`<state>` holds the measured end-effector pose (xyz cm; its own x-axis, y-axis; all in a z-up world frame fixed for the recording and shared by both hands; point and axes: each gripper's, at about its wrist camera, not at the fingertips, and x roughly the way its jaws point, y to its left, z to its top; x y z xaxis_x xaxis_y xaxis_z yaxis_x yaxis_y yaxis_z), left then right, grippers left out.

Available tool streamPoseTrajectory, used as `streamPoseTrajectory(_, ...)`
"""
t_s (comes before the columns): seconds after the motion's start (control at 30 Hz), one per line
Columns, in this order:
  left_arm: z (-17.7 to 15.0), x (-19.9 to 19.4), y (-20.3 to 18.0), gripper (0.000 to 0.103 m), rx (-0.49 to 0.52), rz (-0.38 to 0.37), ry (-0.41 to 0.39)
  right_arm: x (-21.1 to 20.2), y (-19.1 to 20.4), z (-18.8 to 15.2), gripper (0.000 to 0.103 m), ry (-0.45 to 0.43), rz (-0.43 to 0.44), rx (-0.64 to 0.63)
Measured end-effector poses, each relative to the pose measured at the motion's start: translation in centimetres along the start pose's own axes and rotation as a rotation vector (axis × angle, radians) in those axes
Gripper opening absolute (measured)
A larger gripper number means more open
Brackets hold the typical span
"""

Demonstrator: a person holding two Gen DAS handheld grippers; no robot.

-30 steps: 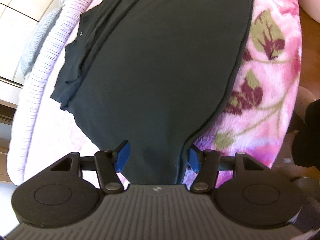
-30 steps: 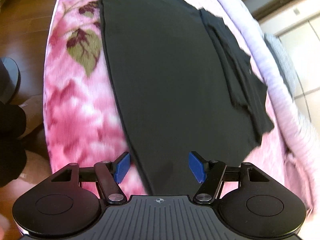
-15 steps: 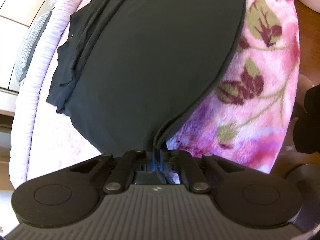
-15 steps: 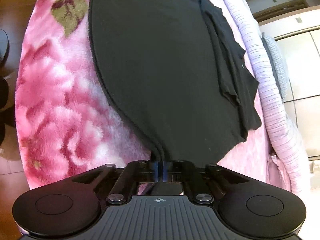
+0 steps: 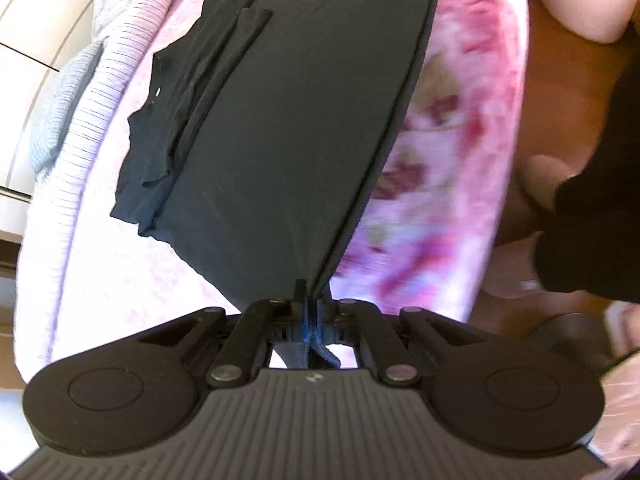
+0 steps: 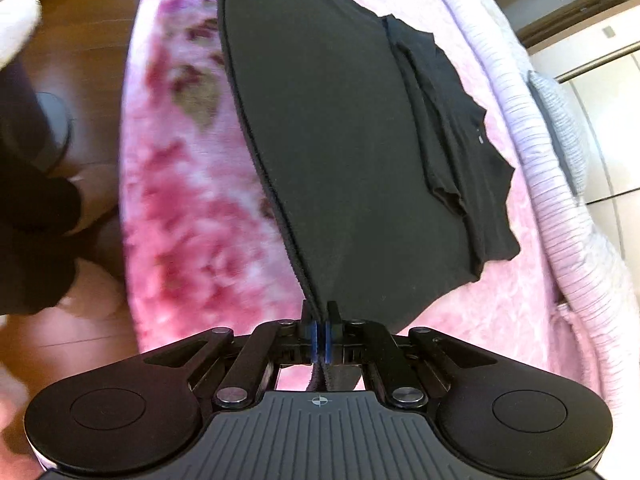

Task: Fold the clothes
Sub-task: 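Grasp the hem with both grippers and lift it toward the collar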

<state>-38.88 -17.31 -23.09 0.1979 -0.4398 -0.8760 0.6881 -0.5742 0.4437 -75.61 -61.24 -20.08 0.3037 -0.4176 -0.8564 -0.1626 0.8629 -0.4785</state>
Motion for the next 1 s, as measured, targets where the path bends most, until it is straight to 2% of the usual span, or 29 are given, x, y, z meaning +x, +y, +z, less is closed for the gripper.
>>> streamPoseTrajectory(0.1, -0.1, -2.8, -1.9, 0.001, -0.025, -0.065, 0.022, -2.7, 1.4, -1.1, 0.002, 0.018, 0.062, 0.014)
streamPoseTrajectory(0.2, 0.3, -4.7, -1.3, 0.001, -0.081, -0.096, 0.045, -5.1, 1.8, -1.2, 0.002, 0.018, 0.101, 0.018)
streamPoseTrajectory(0.3, 1.5, -5.2, 3.2, 0.002, -0.131, -0.074, 0.042, -6.3, -1.4, -1.1, 0.002, -0.008, 0.038, 0.013)
streamPoseTrajectory(0.43, 3.4, -4.1, 12.6, 0.002, -0.204, -0.041, 0.024, -5.8, -9.9, -0.1, 0.002, -0.055, -0.075, 0.004)
streamPoseTrajectory(0.53, 5.0, -1.6, 20.6, 0.002, -0.232, -0.049, 0.002, -3.3, -16.4, 1.1, 0.002, -0.052, -0.09, 0.012)
streamPoseTrajectory(0.67, 7.0, 3.5, 29.7, 0.003, -0.261, -0.123, -0.036, 2.4, -24.7, 2.5, 0.002, -0.002, -0.076, 0.033)
streamPoseTrajectory(0.73, 7.7, 6.4, 33.0, 0.003, -0.251, -0.165, -0.037, 5.4, -28.3, 2.8, 0.002, 0.041, -0.05, 0.04)
streamPoseTrajectory(0.83, 8.7, 10.6, 36.1, 0.003, -0.217, -0.21, -0.033, 9.6, -32.1, 2.4, 0.002, 0.089, -0.012, 0.04)
streamPoseTrajectory(1.0, 9.3, 16.7, 40.4, 0.003, -0.241, -0.274, -0.009, 14.8, -36.9, 3.1, 0.002, 0.126, 0.053, 0.085)
